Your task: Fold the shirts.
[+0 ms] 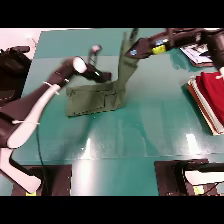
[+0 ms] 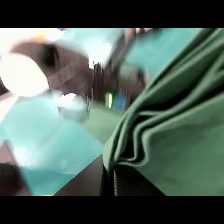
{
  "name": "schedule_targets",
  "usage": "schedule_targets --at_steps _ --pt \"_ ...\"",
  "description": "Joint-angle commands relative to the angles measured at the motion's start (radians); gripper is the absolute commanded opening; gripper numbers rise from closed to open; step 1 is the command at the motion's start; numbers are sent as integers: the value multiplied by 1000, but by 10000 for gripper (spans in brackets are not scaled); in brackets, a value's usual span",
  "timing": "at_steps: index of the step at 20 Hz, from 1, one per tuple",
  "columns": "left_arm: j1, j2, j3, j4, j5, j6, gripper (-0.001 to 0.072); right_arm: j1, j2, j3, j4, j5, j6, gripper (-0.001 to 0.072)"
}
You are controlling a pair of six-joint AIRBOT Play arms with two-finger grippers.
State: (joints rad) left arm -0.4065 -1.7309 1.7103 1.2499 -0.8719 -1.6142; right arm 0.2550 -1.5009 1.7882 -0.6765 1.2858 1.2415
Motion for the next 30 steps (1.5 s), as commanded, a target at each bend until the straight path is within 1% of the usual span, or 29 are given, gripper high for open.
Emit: schedule_targets --at_steps 1,2,4,5,6,7,8,10,11,14,16,17,19,22,25,28,30 --pt "167 162 68 168 -117 1 30 162 -77 3 87 -121 -50 20" --pt "223 225 79 201 -121 1 30 220 -114 12 110 -184 -72 21" --pt "316 340 82 248 -105 1 30 344 -237 94 108 -328 -83 21" --pt "354 385 82 257 -106 0 30 389 -302 151 108 -381 -84 38" --pt "387 424 82 260 -109 0 30 423 -369 217 108 -409 -84 260" --pt "410 451 82 260 -114 0 30 441 -417 267 110 -413 -83 401" --pt "424 468 82 260 -123 0 30 446 -442 290 108 -396 -79 387" --pt "427 476 81 258 -154 0 30 409 -408 226 103 -339 -69 374" --pt "417 476 74 256 -163 0 29 378 -374 172 92 -308 -71 336" --pt "346 475 15 254 -150 0 30 241 -243 -33 -34 -243 -64 334" --pt "291 474 -30 254 -126 0 30 126 -167 -188 -107 -209 -9 334" --pt "270 474 -48 254 -111 0 30 67 -140 -268 -123 -205 21 349" --pt "233 474 -73 253 -82 0 30 -34 -122 -392 -92 -216 34 545" --pt "198 470 -77 250 -79 0 30 -91 -162 -491 30 -238 33 544" --pt "186 470 -77 229 -53 0 30 -54 -244 -499 94 -249 33 544" --pt "186 470 -77 227 -52 0 30 19 -344 -437 163 -265 30 544" --pt "186 470 -77 227 -55 0 30 72 -415 -346 163 -273 31 544"
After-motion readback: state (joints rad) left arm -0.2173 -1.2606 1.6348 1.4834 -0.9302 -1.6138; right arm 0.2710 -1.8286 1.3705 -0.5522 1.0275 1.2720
